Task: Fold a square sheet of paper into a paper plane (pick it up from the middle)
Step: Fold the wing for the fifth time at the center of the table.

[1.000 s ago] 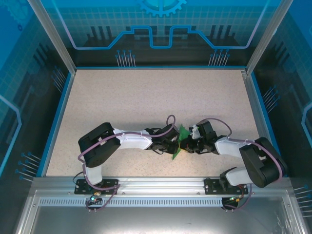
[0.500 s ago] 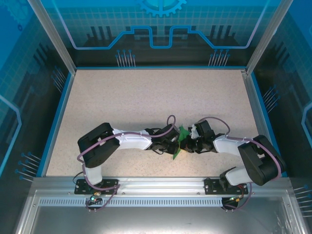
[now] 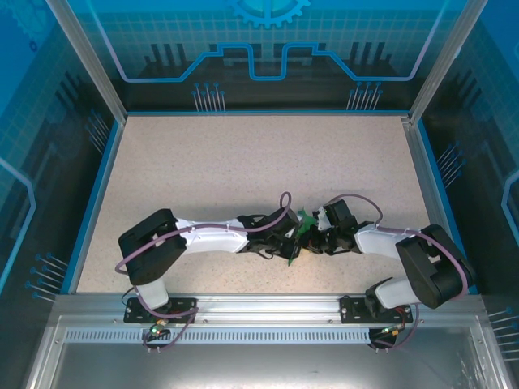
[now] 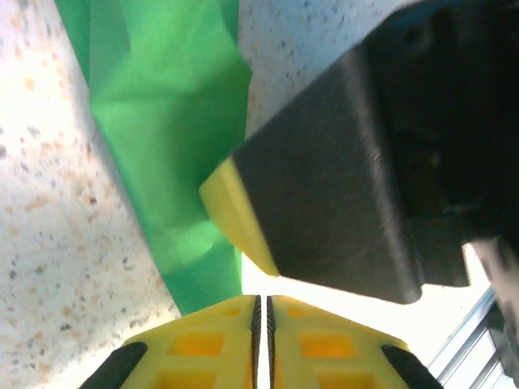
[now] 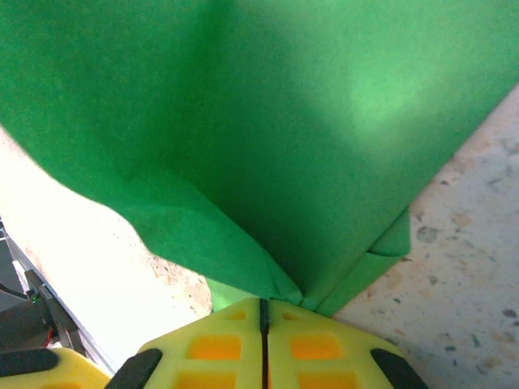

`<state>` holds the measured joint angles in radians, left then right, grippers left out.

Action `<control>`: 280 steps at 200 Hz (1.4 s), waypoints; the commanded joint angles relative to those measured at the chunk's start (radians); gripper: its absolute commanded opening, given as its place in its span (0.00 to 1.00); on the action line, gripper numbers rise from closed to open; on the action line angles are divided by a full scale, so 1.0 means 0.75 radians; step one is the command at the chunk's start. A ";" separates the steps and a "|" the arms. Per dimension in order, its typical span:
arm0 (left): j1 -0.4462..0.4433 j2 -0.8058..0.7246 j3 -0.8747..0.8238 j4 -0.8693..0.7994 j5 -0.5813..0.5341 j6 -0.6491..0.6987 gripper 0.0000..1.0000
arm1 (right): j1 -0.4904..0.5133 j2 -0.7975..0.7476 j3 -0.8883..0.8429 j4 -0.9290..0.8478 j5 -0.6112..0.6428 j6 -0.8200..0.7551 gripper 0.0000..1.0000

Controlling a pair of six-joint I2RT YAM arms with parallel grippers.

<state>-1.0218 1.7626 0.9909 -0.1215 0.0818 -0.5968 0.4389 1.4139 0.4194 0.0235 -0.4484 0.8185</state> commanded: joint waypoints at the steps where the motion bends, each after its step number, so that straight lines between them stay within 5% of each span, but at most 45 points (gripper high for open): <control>1: -0.004 0.000 -0.056 0.021 0.053 -0.026 0.11 | 0.018 0.037 -0.003 -0.078 0.063 -0.026 0.07; 168: -0.009 -0.117 -0.100 0.057 0.019 -0.039 0.11 | 0.018 0.070 0.001 -0.078 0.054 -0.050 0.07; 280: -0.024 0.046 -0.050 -0.004 0.060 0.031 0.10 | 0.016 0.060 0.007 -0.093 0.047 -0.062 0.07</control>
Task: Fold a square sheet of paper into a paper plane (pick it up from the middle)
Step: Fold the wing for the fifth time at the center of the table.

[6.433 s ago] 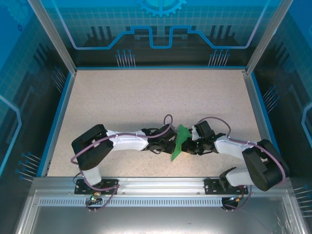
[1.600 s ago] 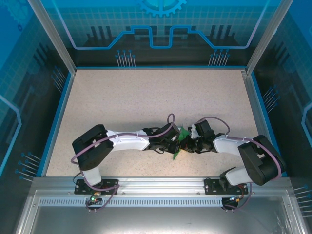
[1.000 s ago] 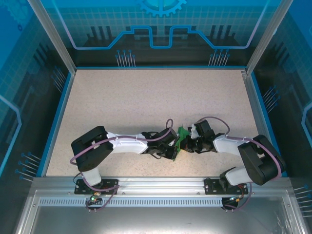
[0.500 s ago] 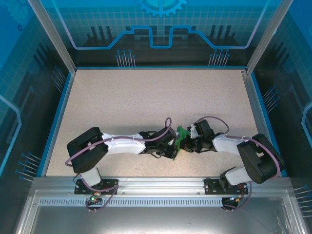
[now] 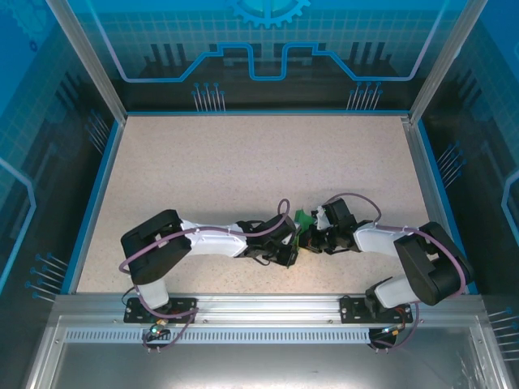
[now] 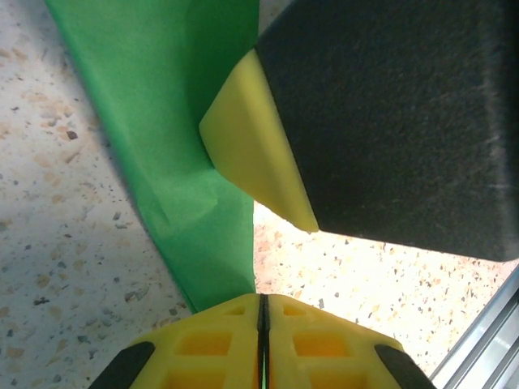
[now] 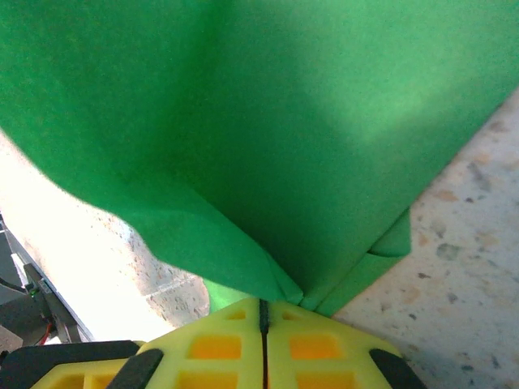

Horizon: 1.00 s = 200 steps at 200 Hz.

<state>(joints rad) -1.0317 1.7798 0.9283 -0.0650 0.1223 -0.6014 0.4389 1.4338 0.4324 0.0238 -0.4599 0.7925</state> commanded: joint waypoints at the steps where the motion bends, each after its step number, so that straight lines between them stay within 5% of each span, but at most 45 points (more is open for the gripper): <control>1: -0.011 0.024 0.034 -0.082 0.003 0.039 0.10 | 0.016 0.033 -0.010 -0.094 0.063 -0.028 0.07; 200: -0.036 -0.045 -0.023 -0.302 -0.101 0.103 0.08 | 0.014 0.060 0.031 -0.158 0.092 -0.063 0.06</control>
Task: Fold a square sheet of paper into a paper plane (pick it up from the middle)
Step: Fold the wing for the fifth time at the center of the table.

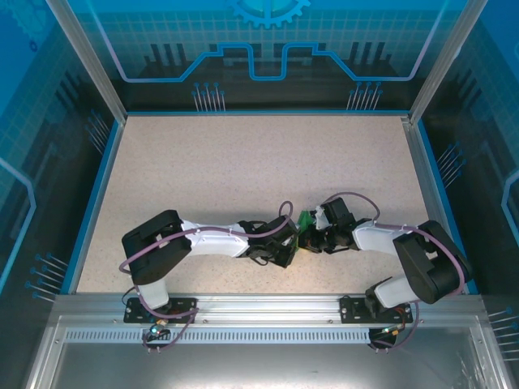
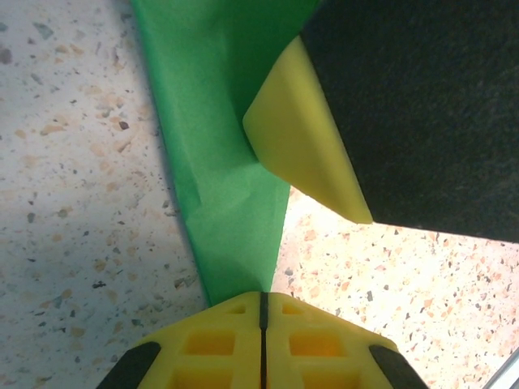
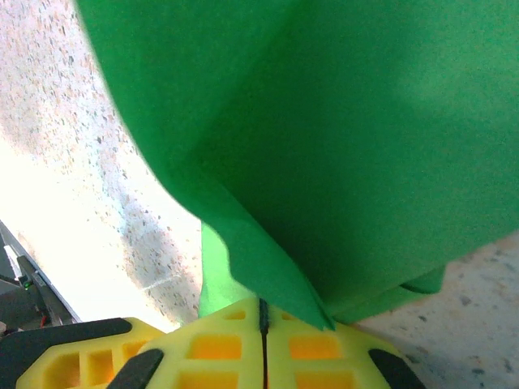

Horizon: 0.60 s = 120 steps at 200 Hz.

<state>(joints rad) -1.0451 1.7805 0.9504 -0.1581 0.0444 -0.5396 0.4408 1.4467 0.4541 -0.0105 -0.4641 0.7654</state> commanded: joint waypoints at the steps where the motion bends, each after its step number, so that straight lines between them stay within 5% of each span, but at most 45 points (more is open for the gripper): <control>1: -0.018 -0.047 -0.052 -0.178 0.003 0.020 0.08 | 0.012 0.043 0.002 -0.114 0.098 -0.027 0.07; 120: -0.028 0.014 -0.061 -0.269 -0.036 0.053 0.04 | 0.009 0.067 0.017 -0.115 0.097 -0.039 0.07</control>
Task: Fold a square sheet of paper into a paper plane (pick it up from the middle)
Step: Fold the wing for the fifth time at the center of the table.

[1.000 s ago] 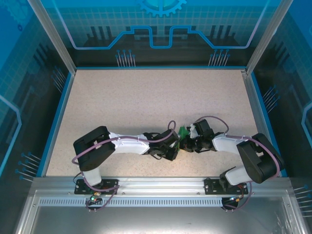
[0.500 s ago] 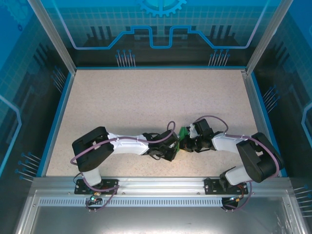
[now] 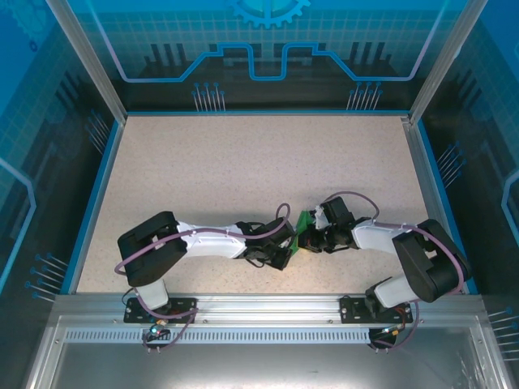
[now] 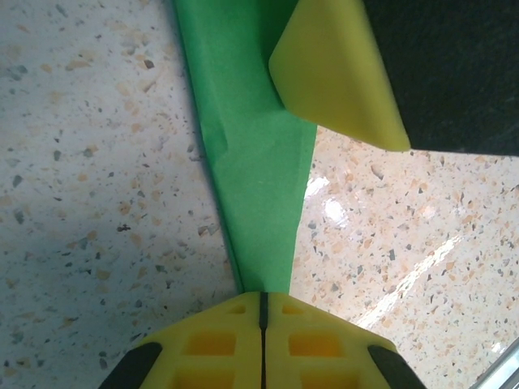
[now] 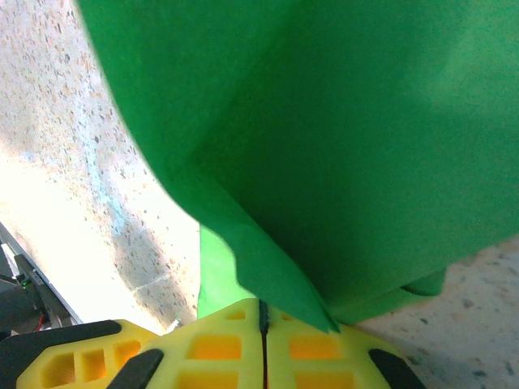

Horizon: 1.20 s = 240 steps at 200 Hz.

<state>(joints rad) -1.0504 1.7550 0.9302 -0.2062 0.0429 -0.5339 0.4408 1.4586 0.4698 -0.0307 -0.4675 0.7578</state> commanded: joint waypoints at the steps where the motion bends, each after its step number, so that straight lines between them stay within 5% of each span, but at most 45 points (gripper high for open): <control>1: -0.021 0.049 -0.034 -0.209 -0.036 0.045 0.04 | 0.009 0.052 -0.004 -0.088 0.103 -0.029 0.07; 99: -0.012 -0.190 0.084 -0.058 -0.023 -0.008 0.11 | 0.005 0.045 -0.017 -0.073 0.090 -0.037 0.06; 240: 0.027 0.135 0.095 0.021 -0.066 0.029 0.08 | 0.005 -0.046 -0.019 -0.090 0.055 -0.020 0.07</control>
<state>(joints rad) -1.0393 1.8256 1.0142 -0.1921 0.0223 -0.5213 0.4404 1.4414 0.4702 -0.0410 -0.4515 0.7475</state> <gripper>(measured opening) 0.082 0.069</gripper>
